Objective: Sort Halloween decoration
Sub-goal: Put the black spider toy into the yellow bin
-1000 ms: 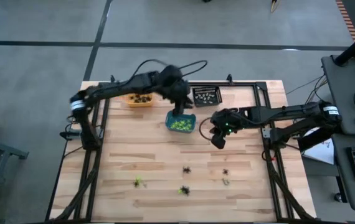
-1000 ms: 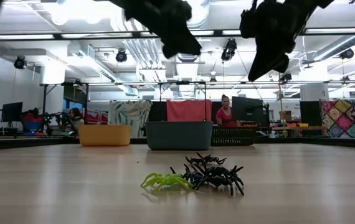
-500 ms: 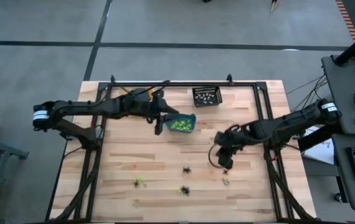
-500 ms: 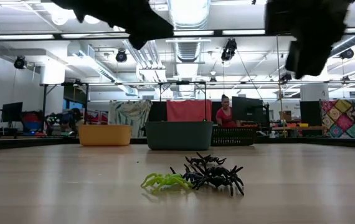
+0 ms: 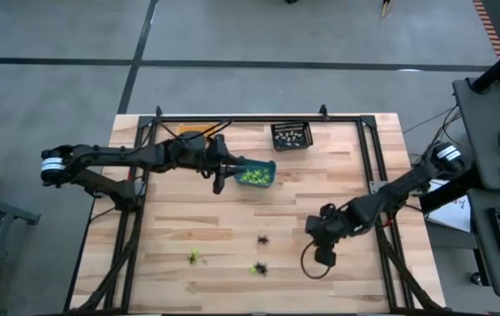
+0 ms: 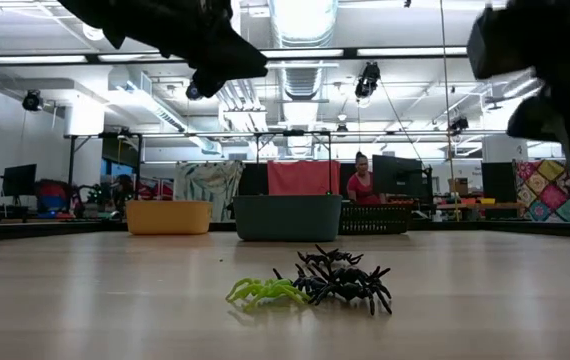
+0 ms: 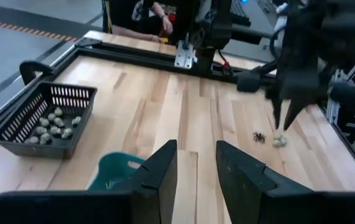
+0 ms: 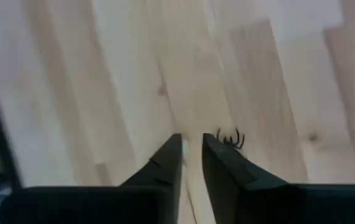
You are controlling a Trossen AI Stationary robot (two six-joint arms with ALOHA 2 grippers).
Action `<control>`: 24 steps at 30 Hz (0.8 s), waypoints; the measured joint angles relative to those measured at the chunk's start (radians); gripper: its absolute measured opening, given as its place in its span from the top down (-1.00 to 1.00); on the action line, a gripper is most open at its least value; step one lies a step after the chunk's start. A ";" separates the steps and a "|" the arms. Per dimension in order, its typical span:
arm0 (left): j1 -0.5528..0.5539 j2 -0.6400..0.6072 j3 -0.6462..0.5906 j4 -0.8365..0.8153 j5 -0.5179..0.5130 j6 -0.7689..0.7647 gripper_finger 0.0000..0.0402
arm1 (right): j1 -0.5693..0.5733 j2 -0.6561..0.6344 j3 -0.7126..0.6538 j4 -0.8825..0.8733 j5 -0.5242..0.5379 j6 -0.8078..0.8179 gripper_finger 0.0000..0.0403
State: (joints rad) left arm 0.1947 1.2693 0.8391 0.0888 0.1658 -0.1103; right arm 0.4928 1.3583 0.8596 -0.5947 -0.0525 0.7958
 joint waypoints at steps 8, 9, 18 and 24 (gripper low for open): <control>0.000 0.005 0.000 0.036 0.000 -0.004 0.53 | 0.019 0.150 0.038 -0.154 -0.001 0.085 0.37; 0.000 0.005 0.000 0.041 0.000 -0.004 0.53 | 0.019 0.159 0.040 -0.164 -0.001 0.086 0.34; 0.000 0.005 0.000 0.048 0.000 0.014 0.53 | 0.020 0.170 0.041 -0.147 0.001 0.062 0.22; 0.000 0.005 0.000 0.043 0.000 0.014 0.53 | 0.020 0.220 0.036 -0.110 0.030 -0.012 0.22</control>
State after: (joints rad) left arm 0.1947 1.2743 0.8391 0.1320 0.1660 -0.0959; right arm 0.5129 1.5781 0.8959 -0.7050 -0.0227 0.7838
